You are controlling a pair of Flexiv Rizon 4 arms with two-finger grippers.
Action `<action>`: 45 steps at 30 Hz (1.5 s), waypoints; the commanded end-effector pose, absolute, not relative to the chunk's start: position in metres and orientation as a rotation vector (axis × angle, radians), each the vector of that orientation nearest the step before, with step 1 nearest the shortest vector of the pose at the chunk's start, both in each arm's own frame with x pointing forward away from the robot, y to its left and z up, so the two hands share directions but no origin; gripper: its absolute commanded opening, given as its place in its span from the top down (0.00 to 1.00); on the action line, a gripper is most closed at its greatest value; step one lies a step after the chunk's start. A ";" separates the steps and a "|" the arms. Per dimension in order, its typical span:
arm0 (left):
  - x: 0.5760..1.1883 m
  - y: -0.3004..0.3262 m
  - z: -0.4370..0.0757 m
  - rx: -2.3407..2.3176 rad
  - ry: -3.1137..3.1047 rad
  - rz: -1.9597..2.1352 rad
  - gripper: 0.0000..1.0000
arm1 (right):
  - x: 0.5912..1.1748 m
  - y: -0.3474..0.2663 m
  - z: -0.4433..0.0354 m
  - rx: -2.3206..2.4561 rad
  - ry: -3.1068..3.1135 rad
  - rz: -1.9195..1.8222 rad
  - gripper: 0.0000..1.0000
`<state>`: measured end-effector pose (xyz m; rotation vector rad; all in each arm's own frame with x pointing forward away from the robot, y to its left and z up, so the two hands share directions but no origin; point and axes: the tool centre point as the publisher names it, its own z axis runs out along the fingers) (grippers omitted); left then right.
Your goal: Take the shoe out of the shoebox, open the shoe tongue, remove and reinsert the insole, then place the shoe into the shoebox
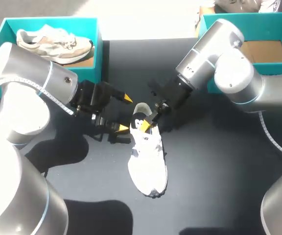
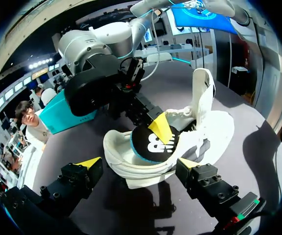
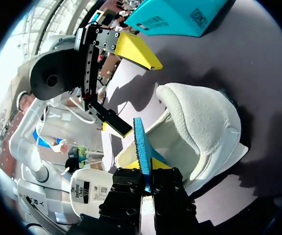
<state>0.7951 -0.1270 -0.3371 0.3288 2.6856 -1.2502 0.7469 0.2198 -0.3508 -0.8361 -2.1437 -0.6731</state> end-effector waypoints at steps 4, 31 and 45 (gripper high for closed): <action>0.795 -0.128 -0.337 0.329 2.689 -1.244 0.00 | 0.747 0.225 -0.350 -0.842 -2.175 -0.687 0.72; 0.795 -0.128 -0.337 0.329 2.689 -1.244 0.00 | 0.770 0.248 -0.312 -0.771 -2.324 -0.737 0.84; 0.795 -0.128 -0.337 0.329 2.689 -1.244 0.00 | 0.785 0.242 -0.336 -0.680 -2.369 -0.732 0.90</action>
